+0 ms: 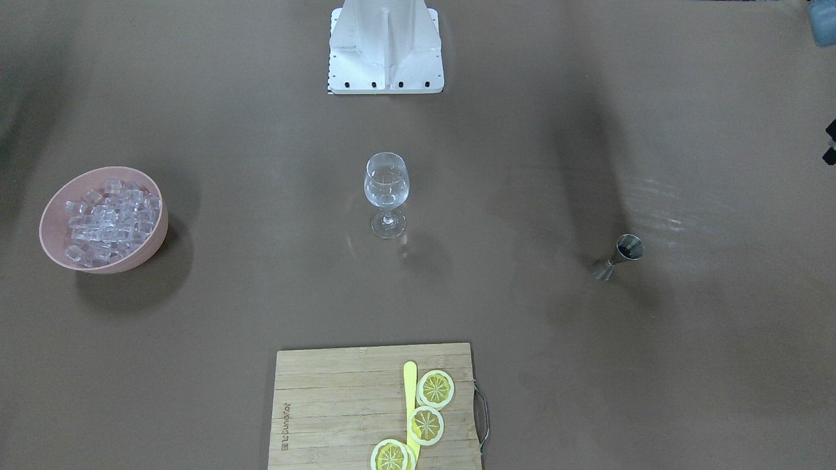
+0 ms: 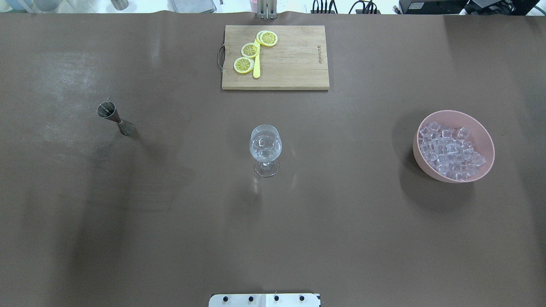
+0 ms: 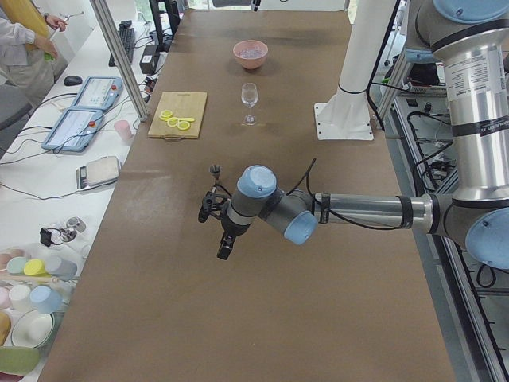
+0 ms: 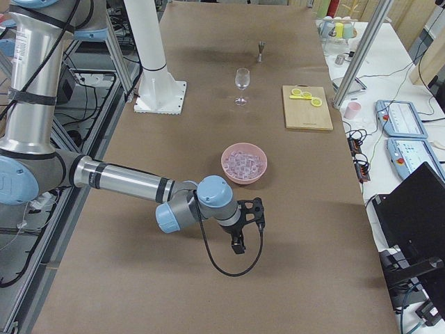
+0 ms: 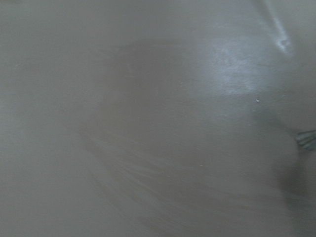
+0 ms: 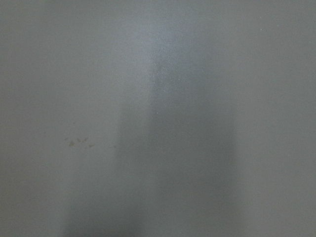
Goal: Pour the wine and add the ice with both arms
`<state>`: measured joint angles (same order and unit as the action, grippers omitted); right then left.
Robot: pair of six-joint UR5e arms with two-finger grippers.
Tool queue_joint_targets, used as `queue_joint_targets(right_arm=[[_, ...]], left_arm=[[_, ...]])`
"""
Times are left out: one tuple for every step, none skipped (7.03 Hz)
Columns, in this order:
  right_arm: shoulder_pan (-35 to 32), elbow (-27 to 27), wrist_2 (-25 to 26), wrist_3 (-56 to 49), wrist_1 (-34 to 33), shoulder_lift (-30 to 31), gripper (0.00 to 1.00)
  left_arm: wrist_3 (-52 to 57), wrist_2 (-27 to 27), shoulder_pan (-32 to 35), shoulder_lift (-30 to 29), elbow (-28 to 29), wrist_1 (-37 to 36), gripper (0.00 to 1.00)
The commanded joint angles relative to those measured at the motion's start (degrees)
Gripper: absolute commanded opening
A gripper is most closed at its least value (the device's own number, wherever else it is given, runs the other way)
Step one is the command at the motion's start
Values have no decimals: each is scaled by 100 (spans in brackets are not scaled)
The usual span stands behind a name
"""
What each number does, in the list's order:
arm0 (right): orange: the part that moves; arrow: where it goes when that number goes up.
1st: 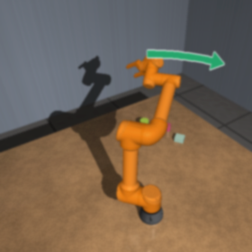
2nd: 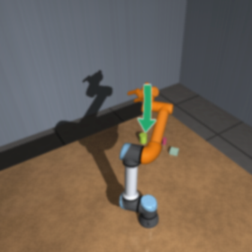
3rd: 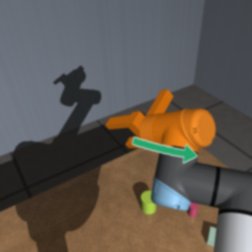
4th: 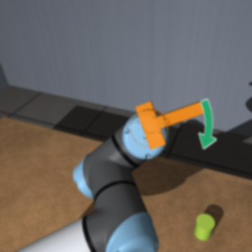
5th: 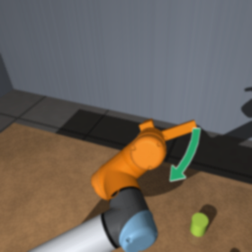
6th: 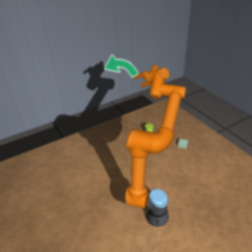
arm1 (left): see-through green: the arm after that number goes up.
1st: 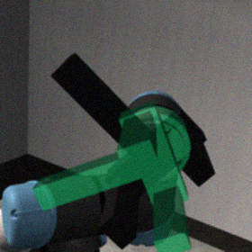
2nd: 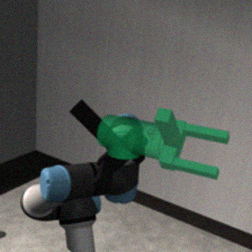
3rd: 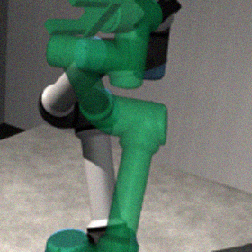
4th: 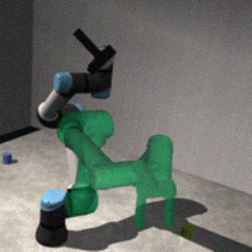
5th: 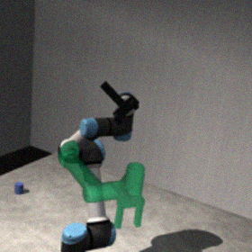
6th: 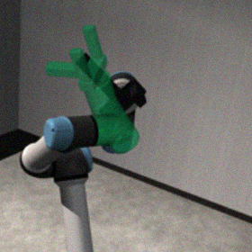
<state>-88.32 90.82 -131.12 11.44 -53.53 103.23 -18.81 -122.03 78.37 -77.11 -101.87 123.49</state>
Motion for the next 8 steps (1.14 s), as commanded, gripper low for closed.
queue_joint_targets(right_arm=[[-54,15,-115,-54,18,56,100],[-54,15,-107,-28,18,65,100],[-45,41,-107,24,18,126,100],[-45,33,-107,-1,26,101,100],[-45,76,-185,-2,27,126,100],[-36,76,-238,7,27,109,100],[-36,85,-239,-10,35,109,100],[-36,59,-265,-19,227,109,100]], left_arm=[[307,-254,-190,20,70,-114,98],[195,-1173,-173,38,123,-10,98],[-476,-1296,-181,73,123,52,98],[-561,-1297,-181,90,123,287,98],[-606,-1340,-181,99,149,516,97],[-606,-1358,-190,56,124,701,97],[-597,-1358,-182,108,167,972,97],[-597,-1367,-190,108,167,1019,98]])
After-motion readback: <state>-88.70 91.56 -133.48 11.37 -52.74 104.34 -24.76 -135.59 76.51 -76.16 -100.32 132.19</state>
